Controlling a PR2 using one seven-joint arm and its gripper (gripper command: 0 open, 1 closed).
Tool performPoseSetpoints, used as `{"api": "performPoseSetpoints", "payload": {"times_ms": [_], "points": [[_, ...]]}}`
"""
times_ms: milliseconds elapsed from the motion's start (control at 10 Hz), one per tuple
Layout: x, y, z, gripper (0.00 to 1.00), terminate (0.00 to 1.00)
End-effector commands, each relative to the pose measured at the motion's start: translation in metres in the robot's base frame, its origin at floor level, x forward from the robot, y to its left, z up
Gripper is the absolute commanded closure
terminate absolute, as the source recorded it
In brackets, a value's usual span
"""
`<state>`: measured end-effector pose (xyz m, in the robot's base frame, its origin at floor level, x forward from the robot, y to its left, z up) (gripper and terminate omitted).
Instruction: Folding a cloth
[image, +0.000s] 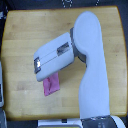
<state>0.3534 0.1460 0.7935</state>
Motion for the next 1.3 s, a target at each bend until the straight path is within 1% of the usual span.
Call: {"api": "performPoseSetpoints", "payload": {"times_ms": [0, 100, 200, 400, 500, 700, 900, 1000, 1100, 1200], "points": [[-0.003, -0.003, 0.011, 0.0, 0.0], [-0.008, -0.007, 0.019, 0.0, 0.0], [-0.006, -0.008, 0.022, 0.0, 0.0], [0.002, -0.023, 0.041, 0.0, 0.0], [0.004, -0.028, 0.045, 0.0, 0.0], [0.021, -0.056, 0.063, 0.0, 0.0], [0.038, -0.064, 0.07, 0.0, 0.0], [0.05, -0.071, 0.077, 0.0, 0.0], [0.069, -0.084, 0.092, 0.0, 0.0], [0.079, -0.089, 0.097, 0.0, 0.0]]}}
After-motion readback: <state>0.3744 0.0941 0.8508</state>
